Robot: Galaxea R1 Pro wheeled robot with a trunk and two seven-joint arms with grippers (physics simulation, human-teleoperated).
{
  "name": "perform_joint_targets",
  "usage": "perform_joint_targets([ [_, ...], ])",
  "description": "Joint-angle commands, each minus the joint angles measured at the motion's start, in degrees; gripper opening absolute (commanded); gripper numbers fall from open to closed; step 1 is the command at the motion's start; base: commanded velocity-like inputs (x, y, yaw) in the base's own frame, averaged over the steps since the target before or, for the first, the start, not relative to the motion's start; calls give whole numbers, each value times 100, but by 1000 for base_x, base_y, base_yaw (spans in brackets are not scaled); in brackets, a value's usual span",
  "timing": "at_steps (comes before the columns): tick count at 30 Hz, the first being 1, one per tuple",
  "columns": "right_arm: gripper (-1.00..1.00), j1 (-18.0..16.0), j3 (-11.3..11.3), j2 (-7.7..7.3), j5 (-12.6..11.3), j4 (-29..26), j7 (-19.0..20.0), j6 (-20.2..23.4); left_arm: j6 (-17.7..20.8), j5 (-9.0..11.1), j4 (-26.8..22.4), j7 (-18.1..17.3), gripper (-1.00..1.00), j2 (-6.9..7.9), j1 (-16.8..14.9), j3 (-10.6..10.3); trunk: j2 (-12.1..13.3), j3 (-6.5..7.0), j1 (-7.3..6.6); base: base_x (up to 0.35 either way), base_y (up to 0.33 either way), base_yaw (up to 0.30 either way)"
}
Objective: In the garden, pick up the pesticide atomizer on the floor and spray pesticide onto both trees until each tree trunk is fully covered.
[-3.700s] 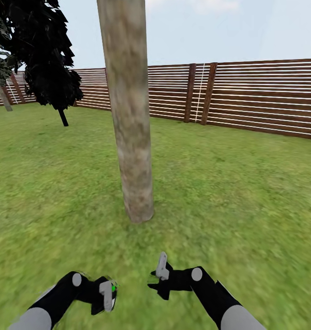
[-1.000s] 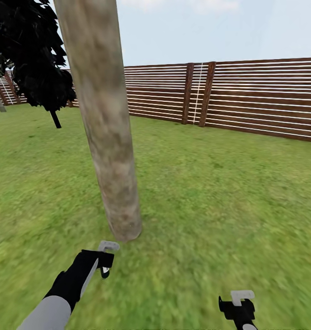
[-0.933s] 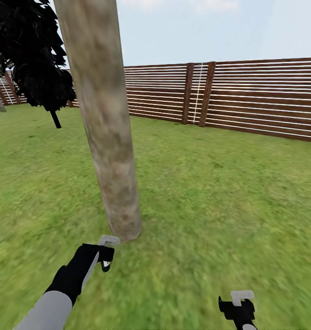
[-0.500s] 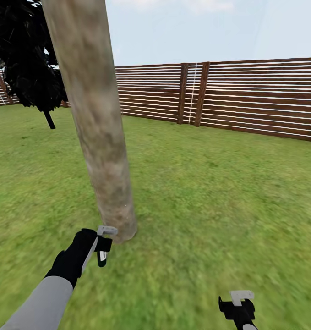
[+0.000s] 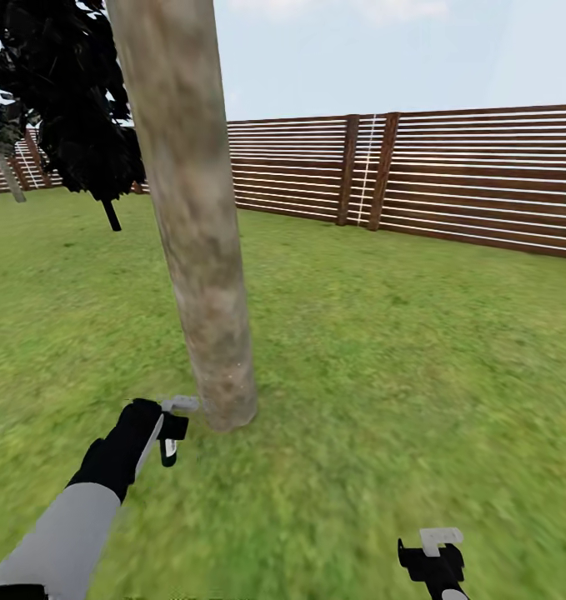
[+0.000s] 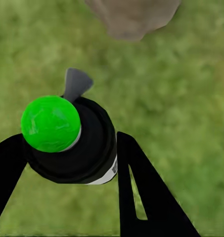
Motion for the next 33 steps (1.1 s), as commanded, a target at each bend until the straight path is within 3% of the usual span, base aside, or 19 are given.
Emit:
perform_joint_targets([
  [1,100,-2,49,0,-29,3,-21,-13,31,13,-2,-69,-100,133,-5,112,-2,-5,-1,0,0,82],
  [2,100,-2,48,0,-29,3,-21,-13,38,18,0,-75,-100,211,3,184,-2,-5,-1,0,0,34],
  [4,100,-2,48,-4,-29,3,-21,-13,38,19,-15,-79,-100,194,2,198,-2,-5,-1,0,0,14],
  [6,100,-2,47,-13,-24,3,-21,-13,39,-4,-29,-69,-100,-32,-11,188,-2,-5,-1,38,-23,4],
  [7,100,-2,47,-17,-21,3,-21,-13,44,-25,-33,-64,-100,-217,-15,180,-2,-5,-1,205,-139,1],
  [8,100,-2,47,-18,-21,3,-21,-13,56,-28,-28,-63,-100,-246,-13,175,-2,-5,-1,246,-155,0],
  [14,100,-2,54,-12,-21,3,-21,-13,72,-29,-21,-62,-100,-255,34,175,-2,-5,-1,232,-180,0],
  [21,100,-2,55,-9,-21,3,-19,-13,77,-30,13,-62,-100,-222,56,166,-2,-5,-1,-59,-140,0],
  [26,100,-2,55,-9,-21,3,-18,-13,90,-26,33,-62,-100,16,63,225,-2,-5,-1,202,17,0],
  [31,100,-2,55,-9,-21,3,-15,-13,141,16,37,-62,-100,-28,60,204,-2,-5,-1,277,62,0],
  [33,100,-2,55,-2,-21,3,-13,-13,142,29,30,-64,-100,-117,56,204,-2,-5,-1,40,8,30],
])
